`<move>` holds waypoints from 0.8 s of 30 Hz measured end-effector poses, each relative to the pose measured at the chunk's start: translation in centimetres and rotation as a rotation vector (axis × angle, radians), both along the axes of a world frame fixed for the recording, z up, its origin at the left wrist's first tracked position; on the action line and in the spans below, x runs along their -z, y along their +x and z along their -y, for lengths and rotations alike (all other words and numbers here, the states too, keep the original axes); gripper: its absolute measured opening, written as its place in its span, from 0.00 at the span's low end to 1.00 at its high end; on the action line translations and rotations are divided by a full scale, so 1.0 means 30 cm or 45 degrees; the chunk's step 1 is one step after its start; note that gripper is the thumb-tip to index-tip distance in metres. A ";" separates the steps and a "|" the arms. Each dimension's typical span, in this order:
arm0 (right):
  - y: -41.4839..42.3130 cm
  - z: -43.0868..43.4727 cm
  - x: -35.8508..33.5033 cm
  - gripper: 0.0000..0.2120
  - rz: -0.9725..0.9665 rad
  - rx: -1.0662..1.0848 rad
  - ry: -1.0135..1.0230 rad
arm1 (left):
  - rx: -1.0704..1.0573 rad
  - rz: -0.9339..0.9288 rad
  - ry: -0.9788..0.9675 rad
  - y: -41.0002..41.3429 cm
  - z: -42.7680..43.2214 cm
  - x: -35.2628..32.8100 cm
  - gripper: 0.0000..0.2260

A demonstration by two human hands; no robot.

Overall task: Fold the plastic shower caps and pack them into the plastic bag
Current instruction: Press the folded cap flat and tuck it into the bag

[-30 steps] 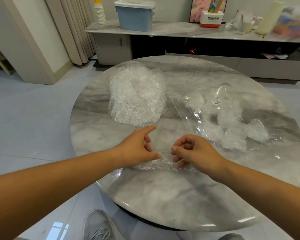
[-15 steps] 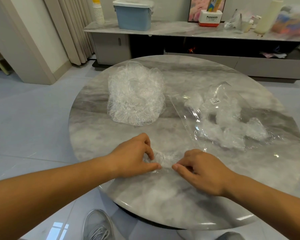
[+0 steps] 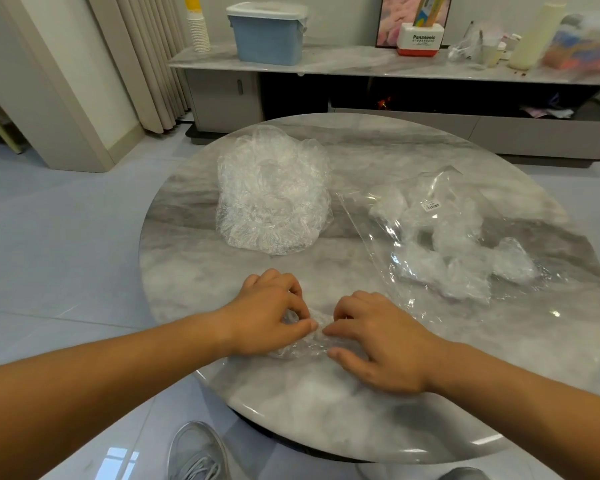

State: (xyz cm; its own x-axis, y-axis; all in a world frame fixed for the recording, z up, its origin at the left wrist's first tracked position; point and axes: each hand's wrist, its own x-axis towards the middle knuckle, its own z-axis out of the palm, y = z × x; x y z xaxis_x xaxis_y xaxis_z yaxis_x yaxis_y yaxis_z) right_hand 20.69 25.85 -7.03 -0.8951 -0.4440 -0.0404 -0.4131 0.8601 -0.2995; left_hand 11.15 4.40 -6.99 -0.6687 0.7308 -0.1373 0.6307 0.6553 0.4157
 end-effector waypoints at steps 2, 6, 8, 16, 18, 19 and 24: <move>0.020 -0.006 0.016 0.26 0.070 0.009 0.002 | -0.065 -0.043 -0.013 -0.003 0.003 0.000 0.13; 0.039 -0.012 0.032 0.26 0.060 0.008 0.020 | -0.353 0.027 0.065 -0.014 -0.006 -0.008 0.15; 0.043 -0.010 0.034 0.25 0.040 0.003 0.029 | -0.483 0.125 0.046 -0.023 -0.013 -0.024 0.26; 0.066 -0.008 0.026 0.27 0.041 -0.020 0.056 | -0.467 0.169 -0.253 -0.016 -0.009 -0.051 0.22; 0.070 -0.007 0.020 0.26 0.045 -0.037 0.081 | -0.466 0.248 -0.187 -0.021 -0.006 -0.044 0.19; 0.071 -0.005 0.018 0.25 0.047 -0.040 0.096 | -0.477 0.327 -0.119 -0.022 -0.005 -0.042 0.18; 0.072 0.005 0.018 0.25 0.039 -0.028 0.126 | -0.641 0.857 0.332 -0.001 -0.020 -0.066 0.12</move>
State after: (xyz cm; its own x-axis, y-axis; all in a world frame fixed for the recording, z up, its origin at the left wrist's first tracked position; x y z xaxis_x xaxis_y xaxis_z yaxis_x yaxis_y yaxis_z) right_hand 22.84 25.70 -7.56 -0.8829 -0.4561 -0.1119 -0.4243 0.8769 -0.2261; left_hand 11.11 5.01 -5.01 -0.7571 0.4339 -0.4884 -0.1407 0.6218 0.7704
